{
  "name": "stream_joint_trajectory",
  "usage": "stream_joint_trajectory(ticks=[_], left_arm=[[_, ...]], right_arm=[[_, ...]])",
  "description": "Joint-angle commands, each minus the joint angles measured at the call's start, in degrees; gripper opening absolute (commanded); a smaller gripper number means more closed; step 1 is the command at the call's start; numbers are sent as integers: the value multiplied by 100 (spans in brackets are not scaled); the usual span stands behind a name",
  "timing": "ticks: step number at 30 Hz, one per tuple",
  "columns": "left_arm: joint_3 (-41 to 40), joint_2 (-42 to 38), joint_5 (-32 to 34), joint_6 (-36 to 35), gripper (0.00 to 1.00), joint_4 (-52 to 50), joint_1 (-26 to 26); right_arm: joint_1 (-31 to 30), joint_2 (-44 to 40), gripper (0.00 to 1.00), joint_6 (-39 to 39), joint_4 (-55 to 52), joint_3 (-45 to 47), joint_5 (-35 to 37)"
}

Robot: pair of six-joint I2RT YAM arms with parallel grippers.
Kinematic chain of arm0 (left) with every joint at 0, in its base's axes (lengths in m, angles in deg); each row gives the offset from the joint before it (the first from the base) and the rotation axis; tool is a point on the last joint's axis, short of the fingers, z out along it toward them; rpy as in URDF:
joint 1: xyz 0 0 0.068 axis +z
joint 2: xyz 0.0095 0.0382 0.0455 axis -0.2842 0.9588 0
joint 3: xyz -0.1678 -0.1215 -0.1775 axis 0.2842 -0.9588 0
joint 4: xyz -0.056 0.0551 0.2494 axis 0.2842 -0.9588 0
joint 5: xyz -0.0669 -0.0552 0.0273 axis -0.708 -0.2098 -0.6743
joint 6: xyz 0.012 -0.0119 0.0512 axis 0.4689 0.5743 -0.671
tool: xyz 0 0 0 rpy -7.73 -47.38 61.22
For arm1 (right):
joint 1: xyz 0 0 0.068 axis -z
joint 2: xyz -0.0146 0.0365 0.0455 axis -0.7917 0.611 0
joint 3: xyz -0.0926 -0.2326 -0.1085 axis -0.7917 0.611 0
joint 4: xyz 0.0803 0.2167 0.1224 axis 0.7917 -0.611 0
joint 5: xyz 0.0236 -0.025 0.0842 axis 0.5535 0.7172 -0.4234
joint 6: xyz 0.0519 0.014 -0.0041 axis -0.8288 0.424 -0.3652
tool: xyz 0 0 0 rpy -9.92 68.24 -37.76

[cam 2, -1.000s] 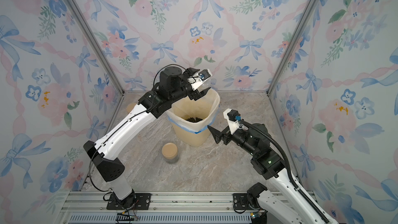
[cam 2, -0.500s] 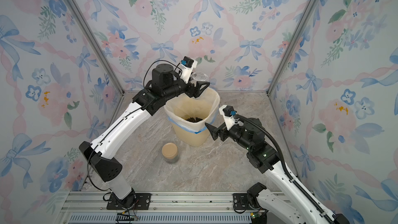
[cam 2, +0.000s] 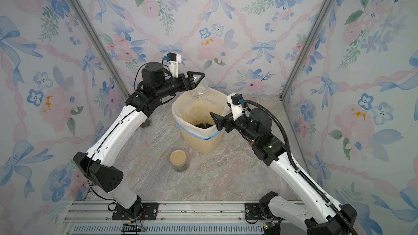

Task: Empty moldy tea leaves from jars
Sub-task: Place the jar at the center of the board.

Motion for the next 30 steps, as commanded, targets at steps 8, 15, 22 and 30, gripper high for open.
stream_joint_trajectory(ticks=[8,15,22,30], left_arm=[[-410,39,-904,2404,44,630,391],[-510,72,-1058,2973,44,849,430],[-713,21,-1143,3327,45,947,437],[-947,-114,-1179,3604,46,1167,433]], right_arm=[[26,732,97,460,1846,-36,-463],[-171,1280,97,838,2800,-53,-417],[-608,1694,97,1499,3230,-174,390],[-773,2037,98,1594,3631,-284,822]])
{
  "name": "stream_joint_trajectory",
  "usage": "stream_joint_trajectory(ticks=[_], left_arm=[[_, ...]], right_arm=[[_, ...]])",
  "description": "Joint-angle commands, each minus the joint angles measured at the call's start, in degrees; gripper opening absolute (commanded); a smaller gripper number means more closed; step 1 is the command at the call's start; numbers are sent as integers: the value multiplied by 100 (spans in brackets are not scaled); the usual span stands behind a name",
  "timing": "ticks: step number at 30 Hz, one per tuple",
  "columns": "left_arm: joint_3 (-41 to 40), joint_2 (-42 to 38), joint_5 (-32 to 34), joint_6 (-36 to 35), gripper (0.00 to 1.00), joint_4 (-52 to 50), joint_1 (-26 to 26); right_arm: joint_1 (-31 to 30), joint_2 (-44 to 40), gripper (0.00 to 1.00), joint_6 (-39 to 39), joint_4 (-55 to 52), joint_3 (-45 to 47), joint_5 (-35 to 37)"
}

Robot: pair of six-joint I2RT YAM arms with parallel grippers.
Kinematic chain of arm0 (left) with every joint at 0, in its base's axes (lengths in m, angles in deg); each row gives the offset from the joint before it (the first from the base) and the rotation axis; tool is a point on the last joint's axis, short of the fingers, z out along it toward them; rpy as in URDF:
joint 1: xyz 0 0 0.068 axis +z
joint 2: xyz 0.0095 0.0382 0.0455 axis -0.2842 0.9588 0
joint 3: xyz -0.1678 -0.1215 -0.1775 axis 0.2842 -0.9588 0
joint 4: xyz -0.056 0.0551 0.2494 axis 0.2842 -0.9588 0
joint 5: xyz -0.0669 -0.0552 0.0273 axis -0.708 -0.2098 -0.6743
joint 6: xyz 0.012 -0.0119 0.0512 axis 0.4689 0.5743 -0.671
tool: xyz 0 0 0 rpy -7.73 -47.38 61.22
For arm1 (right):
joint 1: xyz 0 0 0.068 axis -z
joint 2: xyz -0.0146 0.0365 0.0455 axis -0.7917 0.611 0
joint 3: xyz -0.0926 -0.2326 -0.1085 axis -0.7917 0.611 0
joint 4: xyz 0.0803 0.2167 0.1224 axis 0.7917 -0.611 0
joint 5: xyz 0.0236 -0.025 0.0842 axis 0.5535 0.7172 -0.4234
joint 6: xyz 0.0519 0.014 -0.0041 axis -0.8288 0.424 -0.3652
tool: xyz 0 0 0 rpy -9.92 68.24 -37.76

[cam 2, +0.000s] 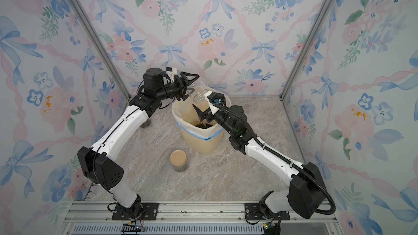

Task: Empty moldy tea leaves from jars
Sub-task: Place the jar at the center of the board.

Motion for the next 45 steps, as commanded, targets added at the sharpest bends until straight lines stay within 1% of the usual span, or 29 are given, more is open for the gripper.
stream_joint_trajectory(ticks=[1,10,16,31,42,45], left_arm=[[-56,-231,-233,270,46,575,-37],[-184,-331,-335,375,46,685,-111],[-293,-396,-351,419,46,737,-108],[-328,-494,-480,479,46,854,-117],[-425,-502,-546,481,46,902,-154],[-443,-512,-562,490,45,923,-172]], right_arm=[[-113,131,97,147,506,-286,338],[-127,360,97,133,591,-528,441],[-105,406,98,172,316,-637,270],[-72,512,98,58,-38,-783,244],[-28,482,98,-2,87,-743,173],[-19,495,99,-52,107,-748,145]])
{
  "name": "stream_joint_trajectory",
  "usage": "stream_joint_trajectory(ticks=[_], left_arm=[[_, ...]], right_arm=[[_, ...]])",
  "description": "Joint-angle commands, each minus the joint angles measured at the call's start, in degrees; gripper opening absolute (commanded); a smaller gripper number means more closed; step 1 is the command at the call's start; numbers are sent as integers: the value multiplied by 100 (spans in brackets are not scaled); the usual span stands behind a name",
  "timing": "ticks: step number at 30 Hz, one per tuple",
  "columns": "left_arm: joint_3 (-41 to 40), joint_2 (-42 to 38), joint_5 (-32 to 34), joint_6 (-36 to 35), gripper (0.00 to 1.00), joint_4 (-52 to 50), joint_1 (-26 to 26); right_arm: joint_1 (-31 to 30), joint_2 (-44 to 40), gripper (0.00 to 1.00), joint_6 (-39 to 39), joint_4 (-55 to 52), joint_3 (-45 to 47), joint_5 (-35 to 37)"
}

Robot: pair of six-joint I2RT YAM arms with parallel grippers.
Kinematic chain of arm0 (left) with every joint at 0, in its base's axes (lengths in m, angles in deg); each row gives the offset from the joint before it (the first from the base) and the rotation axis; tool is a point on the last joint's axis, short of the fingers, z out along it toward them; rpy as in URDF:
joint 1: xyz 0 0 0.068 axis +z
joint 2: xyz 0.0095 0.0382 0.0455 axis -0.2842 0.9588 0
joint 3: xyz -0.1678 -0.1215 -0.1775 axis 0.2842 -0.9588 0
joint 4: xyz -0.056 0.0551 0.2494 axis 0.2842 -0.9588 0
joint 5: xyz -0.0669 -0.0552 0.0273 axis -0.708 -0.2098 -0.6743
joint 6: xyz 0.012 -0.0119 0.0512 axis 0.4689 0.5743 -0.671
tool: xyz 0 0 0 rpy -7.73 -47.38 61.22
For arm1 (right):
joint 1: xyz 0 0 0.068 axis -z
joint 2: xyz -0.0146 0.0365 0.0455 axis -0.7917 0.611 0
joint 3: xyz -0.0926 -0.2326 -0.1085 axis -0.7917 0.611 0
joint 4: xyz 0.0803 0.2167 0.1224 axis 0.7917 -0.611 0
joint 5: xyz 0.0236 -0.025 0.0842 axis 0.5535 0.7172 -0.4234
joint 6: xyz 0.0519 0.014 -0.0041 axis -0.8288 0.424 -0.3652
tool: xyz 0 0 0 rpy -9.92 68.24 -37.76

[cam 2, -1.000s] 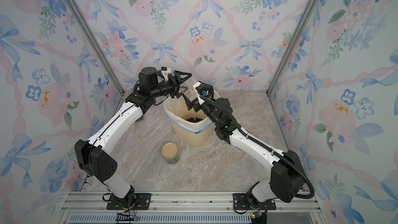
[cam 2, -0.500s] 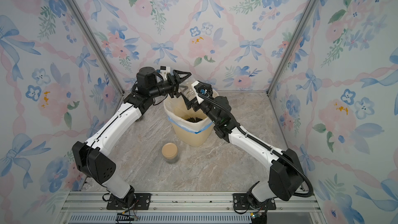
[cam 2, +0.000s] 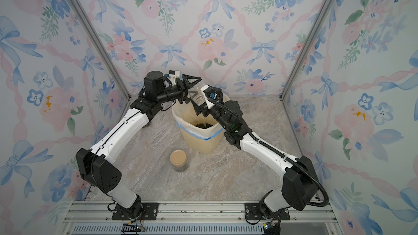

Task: Empty moldy tea leaves from jars
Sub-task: Place the jar at the center of the board.

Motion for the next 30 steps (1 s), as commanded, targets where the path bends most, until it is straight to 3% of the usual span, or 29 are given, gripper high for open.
stream_joint_trajectory(ticks=[1,8,15,22,23,30], left_arm=[[-20,-295,-178,106,46,472,-55],[-87,-318,-147,146,48,554,-93],[-191,-278,-210,189,51,723,-83],[-332,-259,-205,223,77,971,-21],[-337,-248,-206,228,95,994,-10],[-328,-187,-199,296,98,1146,99]], right_arm=[[36,53,99,-141,79,-141,-94],[150,31,74,-372,-146,-237,-455],[158,-94,61,-364,-241,-193,-617],[141,-230,58,-452,-228,-153,-646],[138,-257,58,-452,-242,-140,-633],[209,-398,57,-475,-321,-114,-587]])
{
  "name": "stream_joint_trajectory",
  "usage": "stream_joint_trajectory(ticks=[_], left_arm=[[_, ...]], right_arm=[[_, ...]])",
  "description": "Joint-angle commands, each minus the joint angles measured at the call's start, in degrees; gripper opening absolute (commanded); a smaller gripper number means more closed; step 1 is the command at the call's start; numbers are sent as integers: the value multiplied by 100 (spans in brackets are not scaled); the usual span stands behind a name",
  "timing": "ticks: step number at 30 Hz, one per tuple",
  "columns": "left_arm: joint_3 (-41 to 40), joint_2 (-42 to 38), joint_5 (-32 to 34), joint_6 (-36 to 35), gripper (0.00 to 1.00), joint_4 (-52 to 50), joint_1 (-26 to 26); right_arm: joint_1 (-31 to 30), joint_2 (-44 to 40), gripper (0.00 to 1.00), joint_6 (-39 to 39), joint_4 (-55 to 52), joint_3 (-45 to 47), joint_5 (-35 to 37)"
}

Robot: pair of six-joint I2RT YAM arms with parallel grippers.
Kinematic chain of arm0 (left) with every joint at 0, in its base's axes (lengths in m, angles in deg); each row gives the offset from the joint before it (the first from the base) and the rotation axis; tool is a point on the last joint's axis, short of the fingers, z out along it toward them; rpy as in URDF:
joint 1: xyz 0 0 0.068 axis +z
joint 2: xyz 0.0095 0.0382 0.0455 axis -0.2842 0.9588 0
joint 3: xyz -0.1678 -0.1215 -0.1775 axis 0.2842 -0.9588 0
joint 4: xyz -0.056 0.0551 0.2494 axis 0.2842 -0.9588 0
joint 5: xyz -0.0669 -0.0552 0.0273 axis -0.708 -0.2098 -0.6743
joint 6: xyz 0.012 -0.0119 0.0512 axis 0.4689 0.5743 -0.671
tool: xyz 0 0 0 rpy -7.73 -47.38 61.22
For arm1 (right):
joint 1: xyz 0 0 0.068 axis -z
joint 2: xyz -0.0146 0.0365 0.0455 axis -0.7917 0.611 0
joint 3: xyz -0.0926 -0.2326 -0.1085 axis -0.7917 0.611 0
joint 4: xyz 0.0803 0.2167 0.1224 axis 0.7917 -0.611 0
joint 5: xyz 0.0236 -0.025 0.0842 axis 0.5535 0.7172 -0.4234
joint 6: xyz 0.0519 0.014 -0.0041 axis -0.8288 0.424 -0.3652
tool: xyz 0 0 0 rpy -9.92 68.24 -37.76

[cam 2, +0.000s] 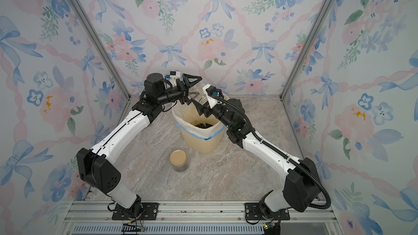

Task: Empty moldy tea leaves from jars
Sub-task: Place the jar at the center of the board.

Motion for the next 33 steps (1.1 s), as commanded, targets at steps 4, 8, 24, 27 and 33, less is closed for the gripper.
stream_joint_trajectory(ticks=[4,8,24,27,33], left_arm=[[-50,-154,-64,22,98,494,158],[-118,-217,-62,35,98,531,298],[-561,-780,408,-46,98,1070,1109],[-1211,-1091,589,103,98,1798,1365],[-1638,-1219,417,133,98,2087,1693]], right_arm=[[119,-301,56,-265,132,-56,-106],[153,-373,55,-280,82,-42,-63],[321,-521,55,-303,-292,-162,-60],[385,-530,55,-337,-395,-238,-55],[552,-617,54,-380,-647,-338,-88]])
